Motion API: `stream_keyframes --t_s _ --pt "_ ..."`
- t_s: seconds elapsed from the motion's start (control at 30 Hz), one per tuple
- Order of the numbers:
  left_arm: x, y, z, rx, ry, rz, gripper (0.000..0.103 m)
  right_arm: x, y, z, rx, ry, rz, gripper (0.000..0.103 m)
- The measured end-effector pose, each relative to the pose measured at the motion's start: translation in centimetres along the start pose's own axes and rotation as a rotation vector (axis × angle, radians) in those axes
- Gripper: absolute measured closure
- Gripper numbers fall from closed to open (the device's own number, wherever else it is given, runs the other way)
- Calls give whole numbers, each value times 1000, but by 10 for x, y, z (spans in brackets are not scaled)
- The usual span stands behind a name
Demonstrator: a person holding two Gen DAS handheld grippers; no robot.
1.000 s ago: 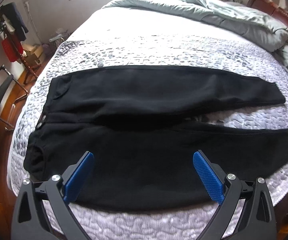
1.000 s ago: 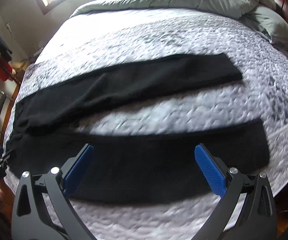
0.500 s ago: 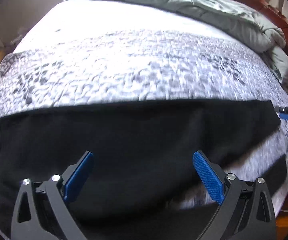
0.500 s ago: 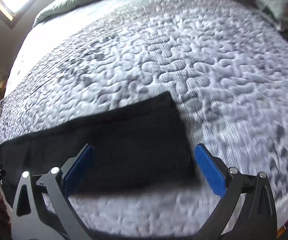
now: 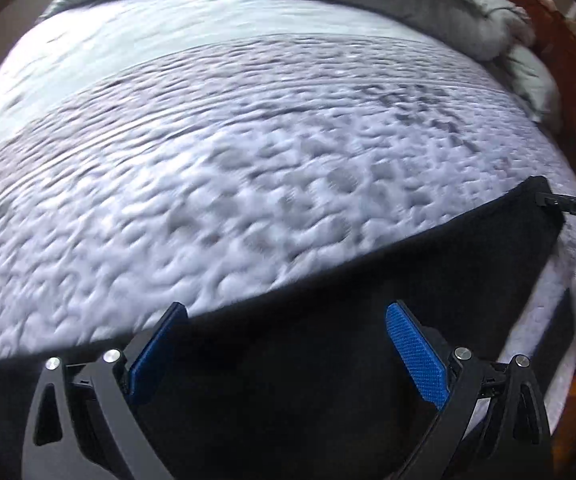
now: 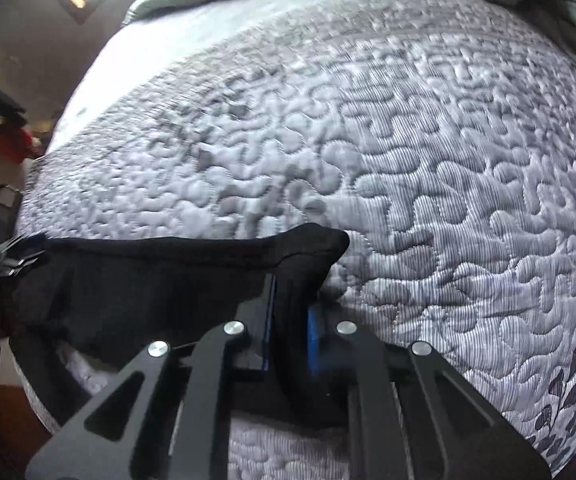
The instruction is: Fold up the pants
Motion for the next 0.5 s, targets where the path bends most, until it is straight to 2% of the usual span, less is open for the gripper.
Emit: stream_keyframes --t_s 0.1,0.27,0.5 --pt "14 -11 -9 50 81 16 4 -27 1 5 -33 -50 -71 92" --pt "37 -25 -27 208 173 54 4 -61 -4 12 -67 -107 -162 92" --pt "48 -30 -40 271 319 108 4 -86 -19 22 -68 -161 -275 93"
Point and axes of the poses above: each gripper's, at about its wrist camera, not at the fingertips, and x roughly the way its jaws point, z to its left, y to its underside, the point moved 5 cm from there along x, roughly the way its jaws point, and after that the axes turned 10 degrees about -z, right-handed, at the moved point
